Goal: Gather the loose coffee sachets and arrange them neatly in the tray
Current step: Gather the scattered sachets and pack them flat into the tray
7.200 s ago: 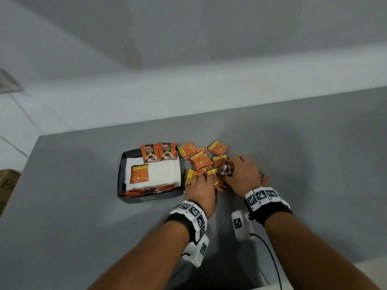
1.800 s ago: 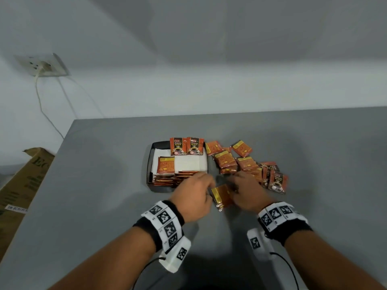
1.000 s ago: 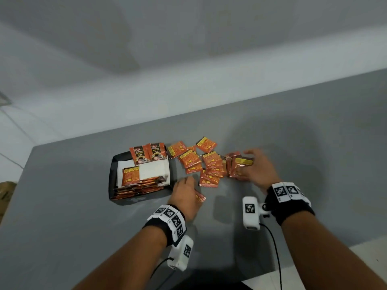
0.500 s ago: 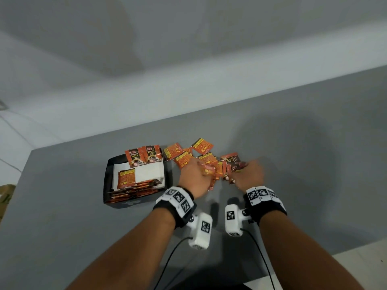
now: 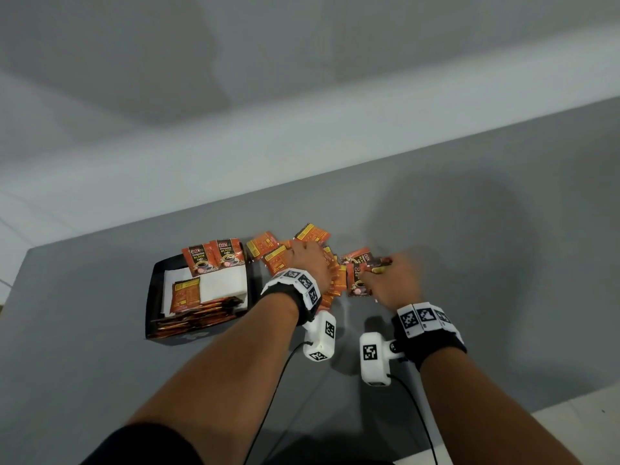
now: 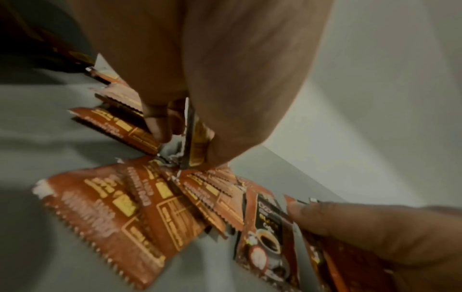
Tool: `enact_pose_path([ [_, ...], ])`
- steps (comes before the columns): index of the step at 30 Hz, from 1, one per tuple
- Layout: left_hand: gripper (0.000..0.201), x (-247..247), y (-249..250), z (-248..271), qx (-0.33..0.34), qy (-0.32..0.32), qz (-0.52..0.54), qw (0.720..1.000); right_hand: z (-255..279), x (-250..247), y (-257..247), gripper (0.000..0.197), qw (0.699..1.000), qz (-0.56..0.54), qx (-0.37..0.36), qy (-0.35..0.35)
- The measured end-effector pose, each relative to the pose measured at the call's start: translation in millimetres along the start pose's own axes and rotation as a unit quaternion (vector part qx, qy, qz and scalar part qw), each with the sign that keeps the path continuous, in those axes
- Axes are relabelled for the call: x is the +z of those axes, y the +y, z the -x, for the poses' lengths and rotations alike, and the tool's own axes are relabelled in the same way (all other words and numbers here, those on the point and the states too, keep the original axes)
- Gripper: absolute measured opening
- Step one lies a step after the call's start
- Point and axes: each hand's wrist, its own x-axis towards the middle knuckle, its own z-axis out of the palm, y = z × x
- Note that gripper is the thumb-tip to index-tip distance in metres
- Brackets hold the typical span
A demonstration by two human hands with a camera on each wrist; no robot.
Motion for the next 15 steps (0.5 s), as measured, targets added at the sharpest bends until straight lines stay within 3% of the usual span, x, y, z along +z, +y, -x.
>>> enact_pose_path([
  [2,0.071,3.9,-0.2,-3.6,0.004,-0.013,-0.006,1.0,1.2,6.7,-2.7,0.069,1.0,0.025,0.0,0.002],
  [7,0.073,6.1,-2.5,-4.3,0.025,-0.019,-0.014,0.999,13.8,12.7,-6.6,0.058,0.994,0.103,-0.011,0.029],
  [11,0.074,6.0,-2.6,-0.2,0.026,-0.009,-0.02,0.999,8.9,13.7,-3.7,0.047,0.997,0.073,-0.026,0.023],
  [13,0.067,2.9,-3.0,0.2,0.022,-0.004,0.007,1.0,8.0,10.8,-1.2,0.044,0.998,0.056,-0.035,0.006],
  [15,0.048,-1.6,-9.6,-5.0,0.021,-0.003,0.044,0.999,7.9,4.7,-0.3,0.043,0.998,0.03,-0.045,-0.015],
])
